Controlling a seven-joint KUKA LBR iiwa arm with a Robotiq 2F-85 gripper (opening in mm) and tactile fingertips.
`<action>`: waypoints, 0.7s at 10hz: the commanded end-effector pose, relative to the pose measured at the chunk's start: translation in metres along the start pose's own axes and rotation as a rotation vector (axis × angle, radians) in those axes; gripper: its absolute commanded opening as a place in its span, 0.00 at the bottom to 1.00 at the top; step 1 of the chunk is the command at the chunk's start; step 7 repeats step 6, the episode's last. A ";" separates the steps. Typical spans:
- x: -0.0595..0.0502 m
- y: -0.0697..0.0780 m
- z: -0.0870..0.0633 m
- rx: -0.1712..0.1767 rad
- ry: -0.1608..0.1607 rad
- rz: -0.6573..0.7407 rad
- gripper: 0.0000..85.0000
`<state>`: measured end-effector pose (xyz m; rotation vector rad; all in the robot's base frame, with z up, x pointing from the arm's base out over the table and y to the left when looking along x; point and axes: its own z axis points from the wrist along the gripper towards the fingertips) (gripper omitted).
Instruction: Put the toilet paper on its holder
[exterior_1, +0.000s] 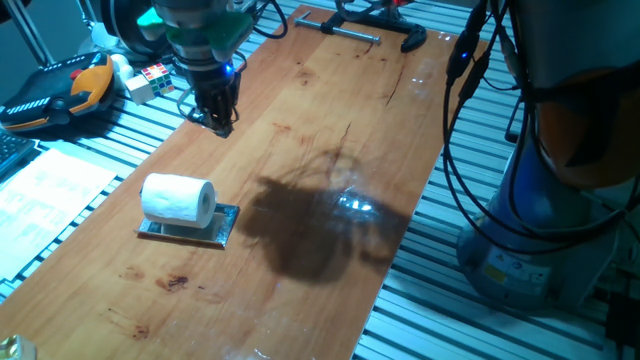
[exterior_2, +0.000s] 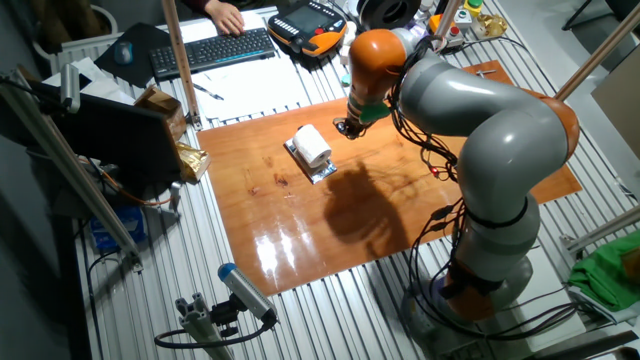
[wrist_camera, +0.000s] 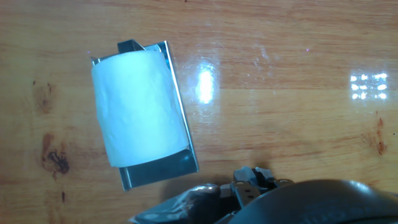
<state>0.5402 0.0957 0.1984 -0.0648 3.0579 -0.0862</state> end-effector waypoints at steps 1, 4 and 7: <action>0.000 0.000 0.000 -0.003 -0.001 0.000 0.01; 0.001 -0.001 0.000 -0.015 0.001 0.001 0.01; 0.001 -0.002 0.000 -0.017 0.000 0.000 0.01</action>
